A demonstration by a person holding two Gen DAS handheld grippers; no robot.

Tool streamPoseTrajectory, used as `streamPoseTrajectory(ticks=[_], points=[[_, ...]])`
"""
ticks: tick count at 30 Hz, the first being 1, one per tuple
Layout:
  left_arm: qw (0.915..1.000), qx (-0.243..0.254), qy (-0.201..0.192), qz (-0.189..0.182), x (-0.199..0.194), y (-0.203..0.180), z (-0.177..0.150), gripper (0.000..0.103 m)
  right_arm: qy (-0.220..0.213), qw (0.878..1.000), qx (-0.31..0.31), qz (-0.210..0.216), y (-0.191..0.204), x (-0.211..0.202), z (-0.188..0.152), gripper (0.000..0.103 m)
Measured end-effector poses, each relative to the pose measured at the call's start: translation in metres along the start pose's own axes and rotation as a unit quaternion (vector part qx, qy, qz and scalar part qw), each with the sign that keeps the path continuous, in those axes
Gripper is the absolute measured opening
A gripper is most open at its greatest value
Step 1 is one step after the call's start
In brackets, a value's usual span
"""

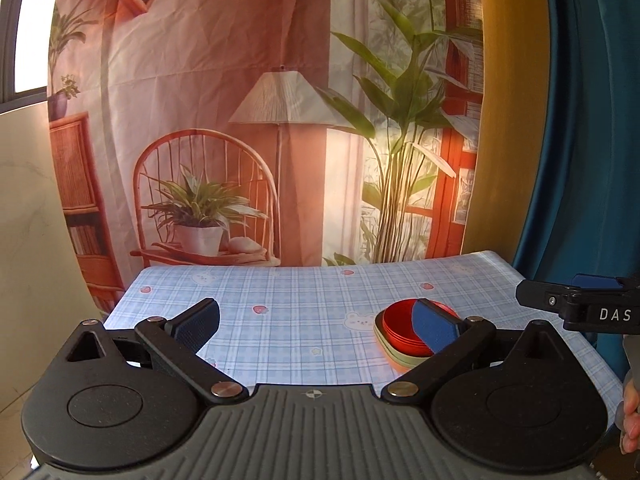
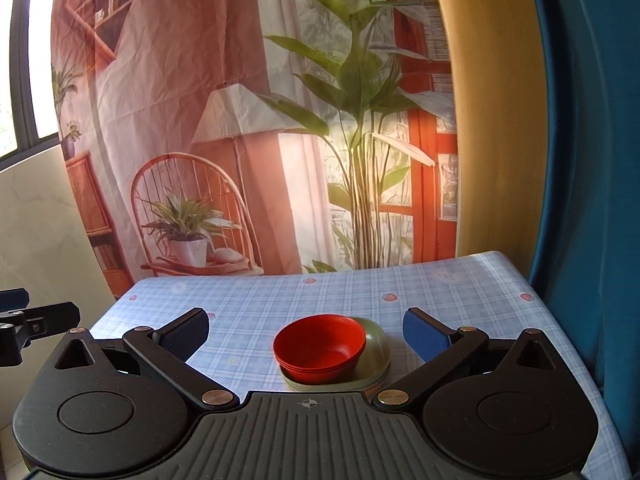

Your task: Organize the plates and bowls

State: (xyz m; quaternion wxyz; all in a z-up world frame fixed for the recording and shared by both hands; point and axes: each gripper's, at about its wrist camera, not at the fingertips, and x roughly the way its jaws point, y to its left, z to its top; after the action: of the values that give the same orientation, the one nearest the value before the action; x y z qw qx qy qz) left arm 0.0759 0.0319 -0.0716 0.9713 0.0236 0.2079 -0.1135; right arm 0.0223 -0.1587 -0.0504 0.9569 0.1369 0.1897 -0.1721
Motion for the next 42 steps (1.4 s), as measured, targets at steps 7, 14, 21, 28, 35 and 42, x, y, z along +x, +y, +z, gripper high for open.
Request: streamPoseTrajectory(ticks=[7, 14, 21, 28, 35, 42], points=[[0.9991, -0.027, -0.022, 0.024, -0.041, 0.013, -0.004, 0.103, -0.014, 1.000, -0.003, 0.003, 0.013, -0.040, -0.008, 0.103], [0.9971, -0.013, -0.048, 0.058, -0.079, 0.012, -0.005, 0.103, -0.023, 1.000, -0.015, -0.001, 0.024, -0.071, -0.018, 0.103], [0.9964, -0.016, -0.046, 0.069, -0.096, 0.013, -0.012, 0.103, -0.018, 1.000, -0.022, 0.000, 0.028, -0.088, -0.032, 0.103], [0.9966, -0.011, -0.034, 0.075, -0.098, 0.013, -0.022, 0.103, -0.019, 1.000, -0.021, -0.005, 0.027, -0.094, -0.037, 0.103], [0.9970, -0.008, -0.031, 0.071, -0.099, 0.014, -0.024, 0.103, -0.021, 1.000, -0.022, -0.008, 0.027, -0.094, -0.037, 0.103], [0.9971, -0.009, -0.028, 0.070, -0.099, 0.017, -0.024, 0.103, -0.021, 0.999, -0.023, -0.010, 0.026, -0.094, -0.035, 0.103]])
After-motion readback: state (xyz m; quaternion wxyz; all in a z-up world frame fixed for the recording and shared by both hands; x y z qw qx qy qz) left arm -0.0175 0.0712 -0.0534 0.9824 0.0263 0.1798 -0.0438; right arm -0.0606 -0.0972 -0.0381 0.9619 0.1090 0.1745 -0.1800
